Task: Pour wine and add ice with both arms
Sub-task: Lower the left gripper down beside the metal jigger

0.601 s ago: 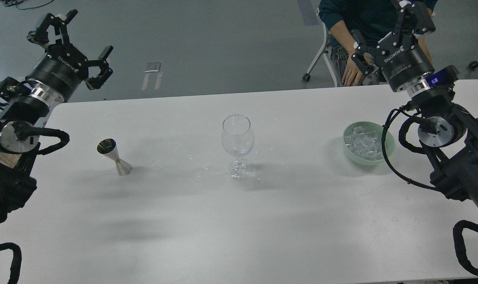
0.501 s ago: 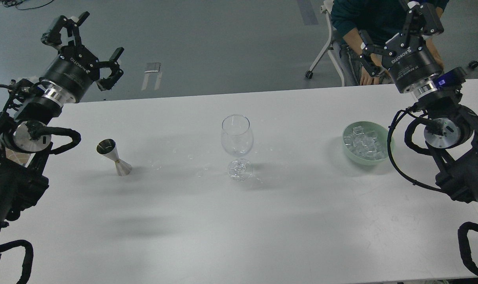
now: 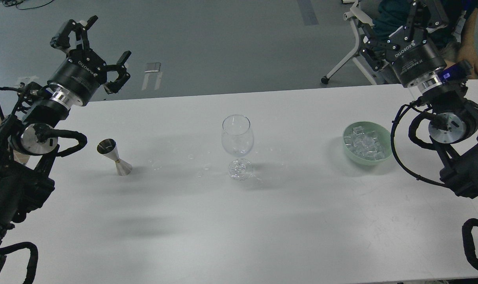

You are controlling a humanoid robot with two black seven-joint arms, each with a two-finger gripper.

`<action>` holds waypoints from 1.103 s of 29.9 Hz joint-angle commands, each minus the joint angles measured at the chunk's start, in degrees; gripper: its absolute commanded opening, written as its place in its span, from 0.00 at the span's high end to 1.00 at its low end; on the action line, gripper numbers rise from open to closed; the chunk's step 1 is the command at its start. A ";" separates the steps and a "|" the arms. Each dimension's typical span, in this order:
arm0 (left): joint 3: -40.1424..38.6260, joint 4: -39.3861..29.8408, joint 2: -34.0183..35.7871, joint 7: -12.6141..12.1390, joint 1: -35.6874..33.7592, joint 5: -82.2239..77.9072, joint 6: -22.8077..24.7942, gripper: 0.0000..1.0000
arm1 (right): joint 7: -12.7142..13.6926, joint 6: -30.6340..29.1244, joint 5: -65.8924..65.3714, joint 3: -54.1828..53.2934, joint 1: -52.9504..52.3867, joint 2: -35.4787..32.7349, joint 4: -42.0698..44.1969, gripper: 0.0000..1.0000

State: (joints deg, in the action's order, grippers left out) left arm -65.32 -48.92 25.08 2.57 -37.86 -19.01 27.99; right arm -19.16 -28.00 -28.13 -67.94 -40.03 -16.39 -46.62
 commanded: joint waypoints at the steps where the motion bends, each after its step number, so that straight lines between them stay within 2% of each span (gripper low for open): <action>1: 0.28 -0.04 -1.34 0.24 0.25 -0.15 0.01 0.02 | 0.09 0.00 -0.08 0.27 -0.75 -0.23 -0.14 0.00; 4: 0.37 -0.04 -3.37 0.33 -0.54 -1.55 0.01 0.02 | 0.09 0.00 -0.08 0.97 -2.07 0.39 0.30 0.00; 16: 0.02 -0.04 -3.28 0.15 -2.13 -3.58 0.01 0.02 | 0.09 1.28 -0.08 1.23 -2.25 -0.05 -0.05 0.00; 22: 0.28 0.58 -3.46 -0.72 -3.44 -3.23 0.01 0.02 | 0.09 1.11 -0.17 1.50 -2.33 -0.31 -0.31 0.00; 33: -0.24 0.66 -0.65 -1.08 -3.80 -3.32 -2.15 0.02 | 0.18 3.56 -0.34 5.80 -4.62 -0.23 1.53 0.00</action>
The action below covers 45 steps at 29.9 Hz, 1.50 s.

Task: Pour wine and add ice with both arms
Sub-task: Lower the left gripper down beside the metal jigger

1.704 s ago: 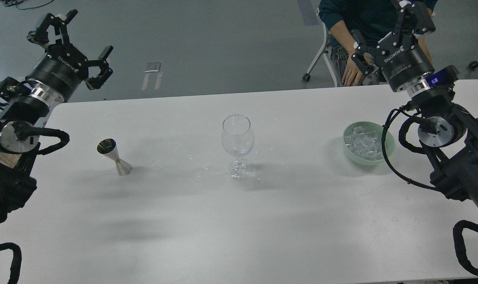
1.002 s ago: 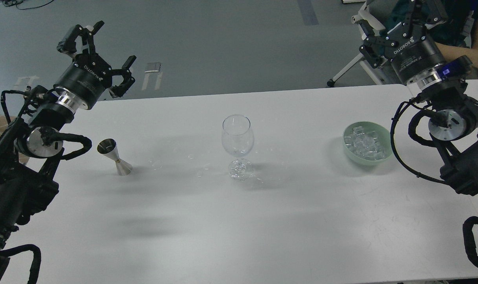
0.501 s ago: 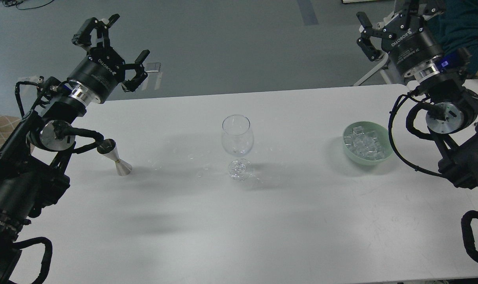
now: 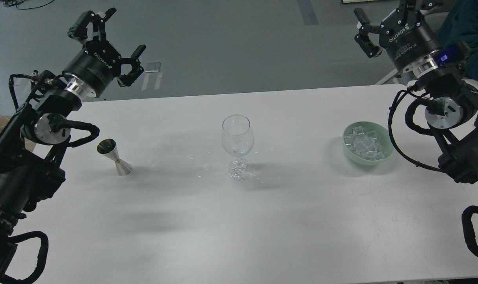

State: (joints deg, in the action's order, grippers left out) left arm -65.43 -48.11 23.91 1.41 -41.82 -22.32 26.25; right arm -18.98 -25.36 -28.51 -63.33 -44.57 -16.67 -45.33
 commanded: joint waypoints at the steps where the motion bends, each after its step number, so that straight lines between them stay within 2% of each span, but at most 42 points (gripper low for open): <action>1: -0.14 -0.14 0.52 0.17 0.16 0.09 -0.41 0.02 | -0.01 1.27 0.03 1.45 0.01 0.15 0.24 0.00; 6: 0.30 -0.31 0.00 0.17 0.07 0.00 -2.43 0.02 | 0.08 4.00 0.12 3.82 -0.08 0.59 -0.37 0.00; 18: 0.48 -0.05 0.00 0.08 -0.72 -0.62 -5.59 0.02 | -0.27 4.00 0.12 4.70 0.18 0.32 -0.72 0.00; 26: 0.48 -1.37 -0.27 0.17 -0.01 -0.35 -5.33 0.02 | -0.27 4.00 0.12 4.88 0.53 0.41 -0.81 0.00; 29: 0.56 -3.38 0.52 -2.11 0.16 0.17 -5.42 0.02 | -0.27 4.09 0.03 4.97 0.89 0.68 -0.73 0.00; 30: 0.22 -5.13 1.31 -4.38 0.42 0.26 -5.68 0.02 | -0.27 4.09 0.03 4.97 0.89 0.68 -0.72 0.00; 32: -0.49 -8.47 3.85 -6.41 2.08 1.83 -6.64 0.02 | -0.27 4.18 0.03 4.97 0.89 0.76 -0.72 0.00; 37: -0.40 -18.49 12.46 -6.86 7.45 10.09 -10.95 0.02 | -0.27 4.18 0.03 4.97 0.89 0.68 -0.72 0.00; 40: -2.15 -26.58 18.53 -7.39 14.12 15.37 -14.29 0.04 | -0.27 4.35 0.03 5.05 0.97 0.50 -0.81 0.00; 43: -7.15 -31.77 21.17 -11.60 20.36 19.77 -17.28 0.05 | -0.27 4.44 0.03 5.05 1.32 0.41 -0.81 0.00; 45: -14.95 -35.10 21.35 -16.25 28.07 21.44 -18.95 0.07 | -0.19 4.44 0.03 5.05 1.50 0.41 -0.73 0.00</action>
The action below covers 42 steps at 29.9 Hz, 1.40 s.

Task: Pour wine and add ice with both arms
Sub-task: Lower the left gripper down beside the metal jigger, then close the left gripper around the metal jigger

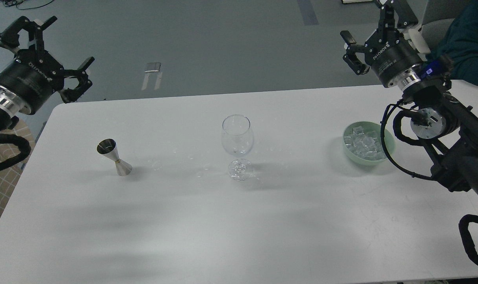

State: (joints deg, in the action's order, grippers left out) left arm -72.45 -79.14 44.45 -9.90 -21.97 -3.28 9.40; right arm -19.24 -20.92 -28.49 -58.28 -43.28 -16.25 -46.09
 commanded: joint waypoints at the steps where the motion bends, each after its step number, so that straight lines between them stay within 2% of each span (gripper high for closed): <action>1: -10.06 -4.87 0.64 -5.83 10.35 2.49 -2.10 0.09 | 0.08 0.01 -0.08 0.00 0.21 0.08 0.03 0.00; 2: -13.65 -6.45 0.20 -7.40 14.55 2.49 -2.02 0.11 | 0.08 0.01 -0.08 0.00 0.21 0.16 0.03 0.00; 6: -22.54 -11.46 -4.01 -9.43 24.94 2.58 -1.93 0.11 | 0.08 0.01 -0.25 0.00 0.13 0.25 0.21 0.00; 7: -26.30 -13.30 -7.24 -11.09 28.88 2.58 -1.93 0.11 | 0.08 0.01 -0.25 0.09 0.21 0.34 0.30 0.00; 8: -30.26 -14.62 -11.02 -13.98 32.05 2.58 -2.19 0.11 | 0.17 0.01 -0.34 0.09 0.30 0.60 0.30 0.00; 10: -33.62 -15.42 -15.60 -17.16 34.44 2.49 -2.19 0.11 | 0.17 0.01 -0.34 0.09 0.30 0.78 0.30 0.00; 11: -36.33 -15.95 -20.76 -18.10 36.11 2.49 -2.36 0.11 | 0.17 0.01 -0.43 0.09 0.39 0.78 0.39 0.00; 14: -40.48 -16.22 -30.01 -18.10 39.01 2.40 -2.45 0.10 | 0.17 0.09 -0.43 0.09 0.74 0.78 0.47 0.00; 17: -40.67 -16.22 -32.41 -18.10 39.73 2.40 -3.42 0.10 | 0.26 0.09 -0.43 0.09 0.74 0.78 0.47 0.00; 21: -40.32 -15.87 -36.70 -18.10 39.20 1.88 -10.26 0.10 | 0.26 0.36 -0.43 0.09 0.65 0.78 0.47 0.00; 24: -39.88 -15.17 -39.52 -18.10 38.06 1.44 -10.71 0.10 | 0.35 0.97 -0.51 0.09 0.65 0.78 0.56 0.00; 28: -34.88 -13.67 -43.13 -18.10 35.95 -2.59 -11.07 0.10 | 0.35 1.24 -0.52 0.18 0.65 0.87 0.56 0.00; 42: -31.61 -1.11 -44.45 -18.10 27.86 -5.77 -10.54 0.08 | 0.35 1.85 -0.52 1.32 0.83 0.16 0.39 0.00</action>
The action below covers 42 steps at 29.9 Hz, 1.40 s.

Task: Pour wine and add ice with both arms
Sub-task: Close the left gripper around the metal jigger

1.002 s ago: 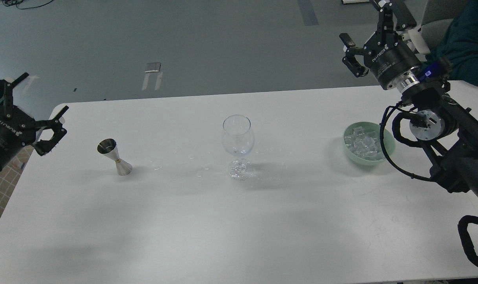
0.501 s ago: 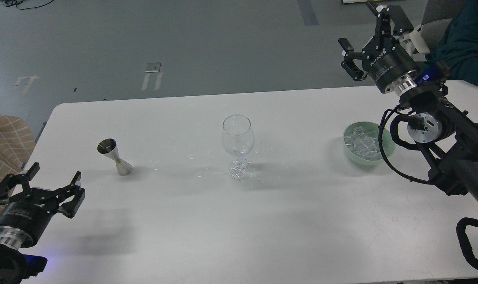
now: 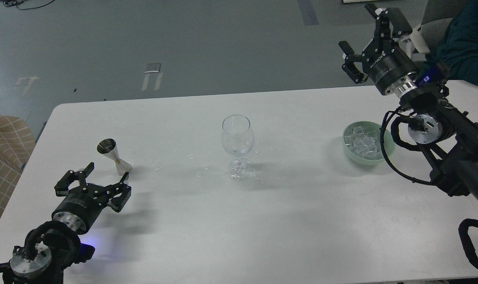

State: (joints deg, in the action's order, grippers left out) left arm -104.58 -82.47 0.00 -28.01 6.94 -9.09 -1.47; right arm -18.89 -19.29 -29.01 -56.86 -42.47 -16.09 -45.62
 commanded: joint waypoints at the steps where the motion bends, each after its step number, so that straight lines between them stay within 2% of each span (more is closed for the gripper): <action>1: 0.52 2.75 0.00 0.01 -1.31 0.04 0.33 0.08 | -0.01 0.22 0.01 -0.01 0.10 0.00 -0.08 0.00; 11: 0.52 11.35 0.78 0.01 -9.83 0.04 0.68 0.07 | -0.01 0.66 0.01 0.08 0.19 0.27 -0.08 0.00; 25: 0.69 17.69 2.98 0.01 -12.47 0.04 2.00 0.07 | -0.01 0.66 0.01 0.08 0.19 0.09 -0.08 0.00; 39: 0.69 19.45 3.78 0.41 -15.46 0.13 2.35 0.07 | -0.01 0.74 0.01 0.26 0.37 0.18 -0.08 0.00; 42: 0.69 21.55 4.48 0.41 -17.12 0.04 2.35 0.08 | -0.01 0.74 0.01 0.26 0.63 0.27 -0.17 0.00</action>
State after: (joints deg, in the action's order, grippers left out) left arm -103.88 -62.42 3.99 -27.59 -8.87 -8.97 0.90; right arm -18.87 -18.59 -29.00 -56.61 -41.97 -15.90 -45.71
